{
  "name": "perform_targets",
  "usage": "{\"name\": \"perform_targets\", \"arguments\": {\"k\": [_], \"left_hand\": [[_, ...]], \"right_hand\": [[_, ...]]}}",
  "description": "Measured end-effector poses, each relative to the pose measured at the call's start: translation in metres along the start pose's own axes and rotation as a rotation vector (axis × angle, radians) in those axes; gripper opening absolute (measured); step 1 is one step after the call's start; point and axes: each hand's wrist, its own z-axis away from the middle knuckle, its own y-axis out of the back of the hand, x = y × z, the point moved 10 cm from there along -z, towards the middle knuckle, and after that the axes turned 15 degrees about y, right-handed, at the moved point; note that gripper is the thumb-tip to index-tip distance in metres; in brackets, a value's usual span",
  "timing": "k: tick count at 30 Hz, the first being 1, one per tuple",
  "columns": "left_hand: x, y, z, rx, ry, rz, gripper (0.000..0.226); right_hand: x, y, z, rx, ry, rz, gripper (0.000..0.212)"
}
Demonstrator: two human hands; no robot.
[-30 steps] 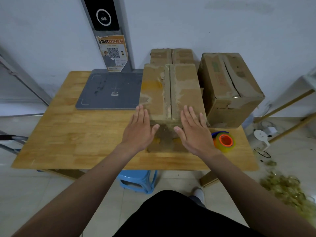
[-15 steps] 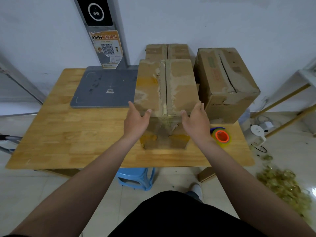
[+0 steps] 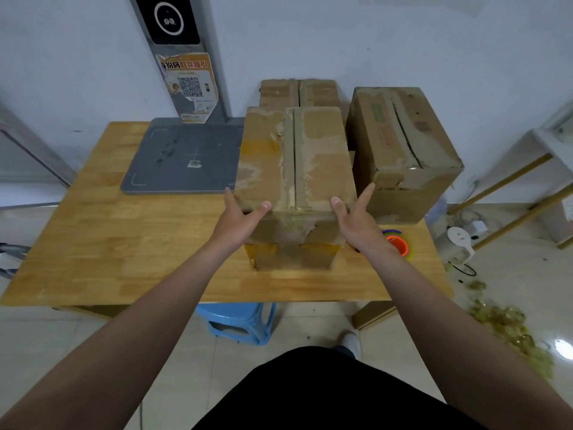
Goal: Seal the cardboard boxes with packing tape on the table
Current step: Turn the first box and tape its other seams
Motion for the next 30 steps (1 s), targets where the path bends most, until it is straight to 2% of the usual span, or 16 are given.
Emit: {"name": "perform_targets", "arguments": {"k": [2,4,6,7,11,17,22,27,30], "left_hand": [[0.011,0.005,0.002,0.048,-0.151,-0.151,0.105],[0.037,0.004,0.008,0.116,-0.403,-0.364,0.087],[0.063,-0.012,0.013,0.105,-0.578,-0.584,0.075],[0.071,-0.02,0.013,0.081,-0.6,-0.662,0.077],[0.081,-0.036,-0.003,0.077,-0.533,-0.83,0.094],[0.093,-0.03,-0.002,0.117,-0.559,-0.934,0.104],[0.091,-0.023,-0.005,0.077,-0.606,-0.996,0.109],[0.07,0.01,-0.014,-0.087,-0.666,-0.815,0.102],[0.055,0.027,-0.021,-0.168,-0.645,-0.698,0.096]], "right_hand": [[-0.011,0.01,-0.005,-0.001,0.115,0.333,0.078],[-0.044,0.012,-0.013,0.015,0.378,0.582,0.064],[-0.074,0.0,-0.019,-0.081,0.571,0.586,0.056],[-0.082,-0.008,-0.024,-0.14,0.592,0.553,0.054],[-0.084,-0.031,-0.037,-0.28,0.515,0.637,0.063],[-0.081,-0.036,-0.041,-0.298,0.526,0.775,0.09],[-0.086,-0.035,-0.045,-0.303,0.523,0.761,0.093],[-0.081,-0.035,-0.047,-0.347,0.538,0.674,0.093],[-0.078,-0.033,-0.045,-0.37,0.539,0.597,0.096]]}}
